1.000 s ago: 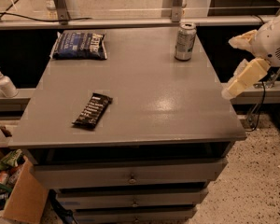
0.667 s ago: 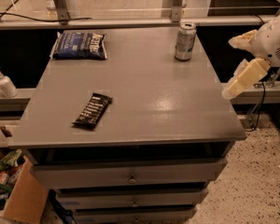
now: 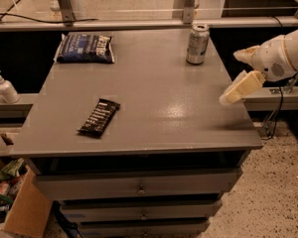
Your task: Knock 7up can over
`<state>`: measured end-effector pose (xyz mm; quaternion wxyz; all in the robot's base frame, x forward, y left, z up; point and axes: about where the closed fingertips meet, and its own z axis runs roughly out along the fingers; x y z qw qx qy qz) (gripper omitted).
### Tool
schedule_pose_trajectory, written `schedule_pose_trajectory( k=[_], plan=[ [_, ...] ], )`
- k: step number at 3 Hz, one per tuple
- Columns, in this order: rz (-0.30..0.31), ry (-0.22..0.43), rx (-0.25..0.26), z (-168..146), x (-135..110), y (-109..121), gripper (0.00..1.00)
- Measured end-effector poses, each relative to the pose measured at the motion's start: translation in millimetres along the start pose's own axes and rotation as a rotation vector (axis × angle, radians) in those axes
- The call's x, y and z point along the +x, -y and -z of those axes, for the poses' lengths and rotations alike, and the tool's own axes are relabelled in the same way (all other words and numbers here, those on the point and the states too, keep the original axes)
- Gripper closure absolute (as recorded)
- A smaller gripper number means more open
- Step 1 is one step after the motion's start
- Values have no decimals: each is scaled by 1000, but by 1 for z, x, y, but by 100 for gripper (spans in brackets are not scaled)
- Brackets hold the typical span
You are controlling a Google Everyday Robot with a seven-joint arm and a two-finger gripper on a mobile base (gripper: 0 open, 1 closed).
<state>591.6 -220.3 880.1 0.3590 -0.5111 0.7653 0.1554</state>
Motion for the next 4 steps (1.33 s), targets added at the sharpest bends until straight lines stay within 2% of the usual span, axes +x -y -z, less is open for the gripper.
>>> schedule_pose_trajectory(
  k=[2, 3, 4],
  plan=[
    [-109, 236, 63, -35, -3, 58, 0],
    [-142, 328, 66, -51, -14, 85, 0],
    [-150, 387, 49, -65, -30, 105, 0]
  ],
)
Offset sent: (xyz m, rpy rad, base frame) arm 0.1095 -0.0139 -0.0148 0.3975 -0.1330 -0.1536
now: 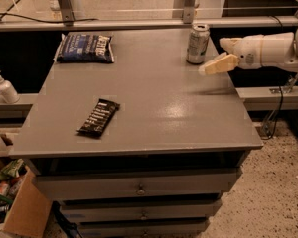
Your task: Knock 7up can over
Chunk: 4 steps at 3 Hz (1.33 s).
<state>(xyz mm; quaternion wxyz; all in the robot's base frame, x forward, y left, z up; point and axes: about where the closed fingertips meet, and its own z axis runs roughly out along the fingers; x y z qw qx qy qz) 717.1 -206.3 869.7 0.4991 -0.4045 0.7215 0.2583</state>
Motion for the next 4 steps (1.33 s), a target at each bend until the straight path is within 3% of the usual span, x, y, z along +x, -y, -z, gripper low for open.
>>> schedule_pose_trajectory(
  k=[2, 4],
  plan=[
    [26, 51, -80, -41, -25, 6, 0],
    [51, 74, -129, -58, -40, 4, 0]
  ],
)
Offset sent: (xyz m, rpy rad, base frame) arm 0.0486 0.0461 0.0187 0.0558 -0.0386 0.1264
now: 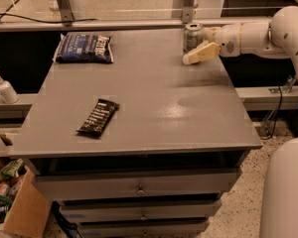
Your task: Knock 7up can over
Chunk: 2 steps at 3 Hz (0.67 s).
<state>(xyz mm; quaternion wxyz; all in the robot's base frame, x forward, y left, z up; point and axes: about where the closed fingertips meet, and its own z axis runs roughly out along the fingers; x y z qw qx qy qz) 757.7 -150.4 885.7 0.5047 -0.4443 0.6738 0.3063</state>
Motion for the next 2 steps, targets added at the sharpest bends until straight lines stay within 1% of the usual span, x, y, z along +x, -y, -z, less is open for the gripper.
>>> schedule_pose_trajectory(
  k=[1, 2],
  plan=[
    [45, 62, -122, -3, -32, -36, 0],
    [25, 90, -263, 11, -42, -103, 0]
  ],
)
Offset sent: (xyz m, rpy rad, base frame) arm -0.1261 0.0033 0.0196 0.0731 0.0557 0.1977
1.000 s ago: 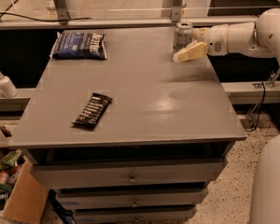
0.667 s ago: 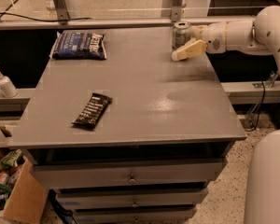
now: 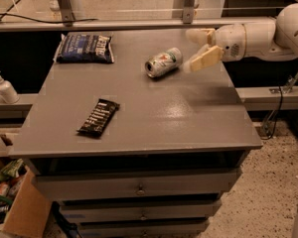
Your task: Knock 7up can over
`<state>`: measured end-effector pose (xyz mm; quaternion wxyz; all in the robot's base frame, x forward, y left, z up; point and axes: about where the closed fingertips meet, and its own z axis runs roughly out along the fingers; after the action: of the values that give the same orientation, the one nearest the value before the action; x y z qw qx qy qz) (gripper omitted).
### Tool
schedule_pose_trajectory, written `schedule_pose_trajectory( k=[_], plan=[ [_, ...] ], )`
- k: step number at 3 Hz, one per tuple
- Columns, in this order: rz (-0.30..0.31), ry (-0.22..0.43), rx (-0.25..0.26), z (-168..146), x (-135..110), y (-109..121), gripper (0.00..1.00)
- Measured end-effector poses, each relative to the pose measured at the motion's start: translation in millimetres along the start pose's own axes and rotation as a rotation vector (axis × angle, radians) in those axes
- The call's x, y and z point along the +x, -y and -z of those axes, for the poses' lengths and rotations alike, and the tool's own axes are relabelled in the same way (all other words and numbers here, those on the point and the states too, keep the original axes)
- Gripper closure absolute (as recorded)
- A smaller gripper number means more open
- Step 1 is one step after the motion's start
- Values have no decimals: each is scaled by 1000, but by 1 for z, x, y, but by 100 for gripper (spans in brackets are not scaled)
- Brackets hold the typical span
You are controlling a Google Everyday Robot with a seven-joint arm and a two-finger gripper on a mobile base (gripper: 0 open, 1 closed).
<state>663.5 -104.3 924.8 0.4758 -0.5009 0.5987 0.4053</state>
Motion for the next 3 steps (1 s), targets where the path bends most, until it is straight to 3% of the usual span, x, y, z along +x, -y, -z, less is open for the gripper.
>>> schedule_pose_trajectory(
  k=[1, 3],
  plan=[
    [-23, -11, -5, 10, 10, -16, 0],
    [-18, -14, 158, 65, 26, 5, 0]
  ],
)
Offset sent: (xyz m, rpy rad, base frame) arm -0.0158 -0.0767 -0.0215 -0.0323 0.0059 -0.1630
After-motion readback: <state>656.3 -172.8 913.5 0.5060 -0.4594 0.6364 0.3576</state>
